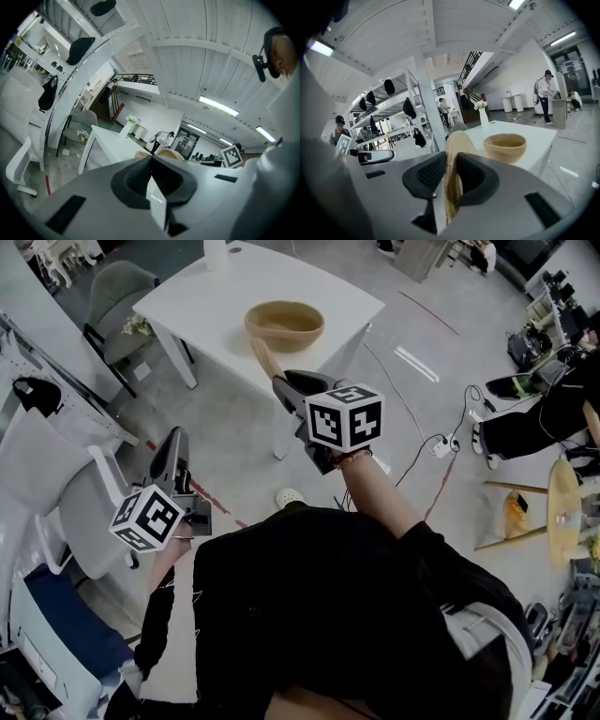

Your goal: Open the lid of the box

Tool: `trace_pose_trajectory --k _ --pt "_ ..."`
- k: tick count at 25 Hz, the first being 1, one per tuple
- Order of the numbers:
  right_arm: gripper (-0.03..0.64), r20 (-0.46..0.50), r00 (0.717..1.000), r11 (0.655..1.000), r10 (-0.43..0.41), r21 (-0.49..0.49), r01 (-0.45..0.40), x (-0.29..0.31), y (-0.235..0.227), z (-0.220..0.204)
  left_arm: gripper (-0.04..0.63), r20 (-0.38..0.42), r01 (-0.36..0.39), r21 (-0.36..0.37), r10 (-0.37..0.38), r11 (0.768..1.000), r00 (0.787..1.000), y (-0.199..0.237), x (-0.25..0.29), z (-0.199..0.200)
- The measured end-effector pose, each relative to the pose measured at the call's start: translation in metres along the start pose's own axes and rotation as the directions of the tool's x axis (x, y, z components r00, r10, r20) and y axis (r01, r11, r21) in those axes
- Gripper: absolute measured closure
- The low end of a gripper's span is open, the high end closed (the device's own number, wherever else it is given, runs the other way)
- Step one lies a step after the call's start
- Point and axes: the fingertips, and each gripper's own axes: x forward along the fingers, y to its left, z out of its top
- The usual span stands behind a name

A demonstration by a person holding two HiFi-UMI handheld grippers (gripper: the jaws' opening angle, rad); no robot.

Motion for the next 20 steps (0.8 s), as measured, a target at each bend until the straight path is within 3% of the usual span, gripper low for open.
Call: trace_pose_trajectory --k 20 --pt "0.532 -0.023 0.999 1.000 -0.024 0.019 0.024 -0.063 0.061 -0.063 0.586 -0.090 0.079 -0.001 -0.079 0.997 0.993 -0.030 -0.062 -0.045"
